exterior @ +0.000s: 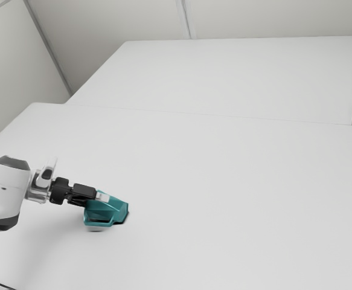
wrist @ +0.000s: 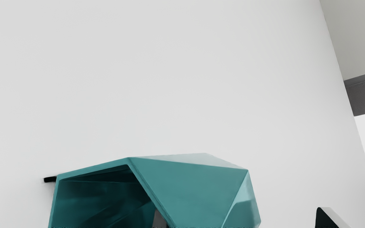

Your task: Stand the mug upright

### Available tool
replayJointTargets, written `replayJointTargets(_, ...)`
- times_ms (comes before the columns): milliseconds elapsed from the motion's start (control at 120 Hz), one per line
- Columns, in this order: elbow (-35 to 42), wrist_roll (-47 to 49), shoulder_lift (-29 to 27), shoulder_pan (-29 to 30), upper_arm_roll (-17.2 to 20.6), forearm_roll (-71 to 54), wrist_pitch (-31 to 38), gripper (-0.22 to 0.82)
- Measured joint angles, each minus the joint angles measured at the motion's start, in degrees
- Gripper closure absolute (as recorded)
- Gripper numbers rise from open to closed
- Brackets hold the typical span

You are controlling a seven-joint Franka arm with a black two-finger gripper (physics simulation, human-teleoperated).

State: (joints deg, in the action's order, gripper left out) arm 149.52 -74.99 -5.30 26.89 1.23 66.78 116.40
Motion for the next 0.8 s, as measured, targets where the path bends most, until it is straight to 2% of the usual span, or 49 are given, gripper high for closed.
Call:
replayJointTargets(333,0.00,-0.40,-0.23,-0.21,0.15,0.27,0.11,0.60)
replayJointTargets(567,0.00,-0.54,-2.51,-2.10,0.17,0.20,0.05,0.73)
replayJointTargets(800,-0.96,-0.49,-6.03,-3.35,1.46,-2.21,0.72,0.75)
